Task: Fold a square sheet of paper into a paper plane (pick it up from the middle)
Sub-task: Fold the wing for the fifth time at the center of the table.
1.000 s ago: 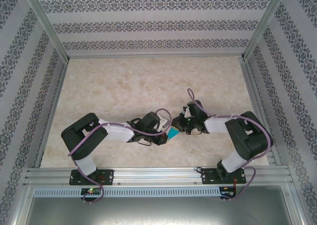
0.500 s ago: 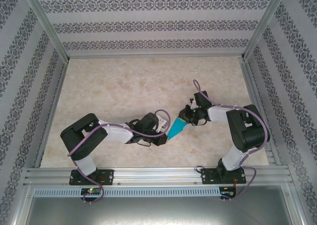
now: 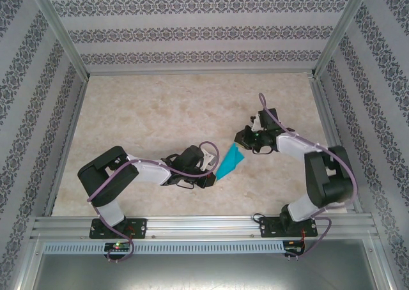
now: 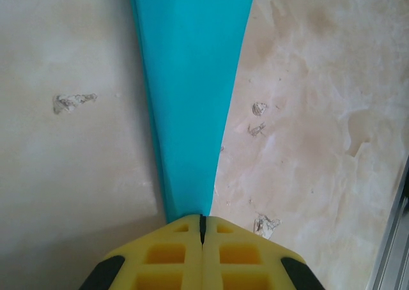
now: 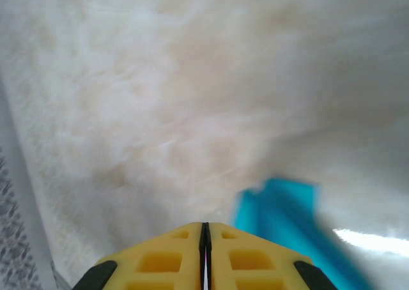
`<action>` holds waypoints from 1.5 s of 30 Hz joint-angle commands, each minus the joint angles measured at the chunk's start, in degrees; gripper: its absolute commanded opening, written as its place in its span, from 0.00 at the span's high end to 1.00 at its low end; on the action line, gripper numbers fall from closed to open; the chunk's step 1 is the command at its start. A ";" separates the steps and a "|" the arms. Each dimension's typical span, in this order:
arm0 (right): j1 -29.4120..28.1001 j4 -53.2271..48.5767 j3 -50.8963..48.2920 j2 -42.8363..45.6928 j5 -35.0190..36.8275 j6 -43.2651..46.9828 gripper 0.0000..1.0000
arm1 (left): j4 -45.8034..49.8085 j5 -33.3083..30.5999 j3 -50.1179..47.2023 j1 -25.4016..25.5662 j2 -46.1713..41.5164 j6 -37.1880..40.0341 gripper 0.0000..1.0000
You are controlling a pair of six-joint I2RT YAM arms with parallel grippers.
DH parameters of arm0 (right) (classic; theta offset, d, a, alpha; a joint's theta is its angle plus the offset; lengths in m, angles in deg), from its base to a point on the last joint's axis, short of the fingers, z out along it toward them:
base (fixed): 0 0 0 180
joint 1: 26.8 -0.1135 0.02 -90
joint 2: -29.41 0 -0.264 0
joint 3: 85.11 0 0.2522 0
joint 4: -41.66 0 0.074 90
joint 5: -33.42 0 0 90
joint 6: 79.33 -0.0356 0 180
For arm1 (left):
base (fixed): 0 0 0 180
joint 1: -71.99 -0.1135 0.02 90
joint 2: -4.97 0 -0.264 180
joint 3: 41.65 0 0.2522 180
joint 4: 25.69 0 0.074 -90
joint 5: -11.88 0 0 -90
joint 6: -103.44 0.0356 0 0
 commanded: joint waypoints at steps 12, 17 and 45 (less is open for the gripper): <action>-11.43 11.66 -6.29 -6.89 -1.07 -9.92 0.90 | 12.69 -0.84 -1.92 -0.34 3.40 -0.25 0.99; -7.74 3.60 -2.42 -10.04 3.58 -3.07 0.90 | 13.24 -0.96 -2.37 -0.34 3.09 0.07 1.00; 6.50 -1.86 6.71 -11.47 0.66 4.82 0.85 | 16.40 1.21 -0.42 -0.19 -1.51 -1.36 0.94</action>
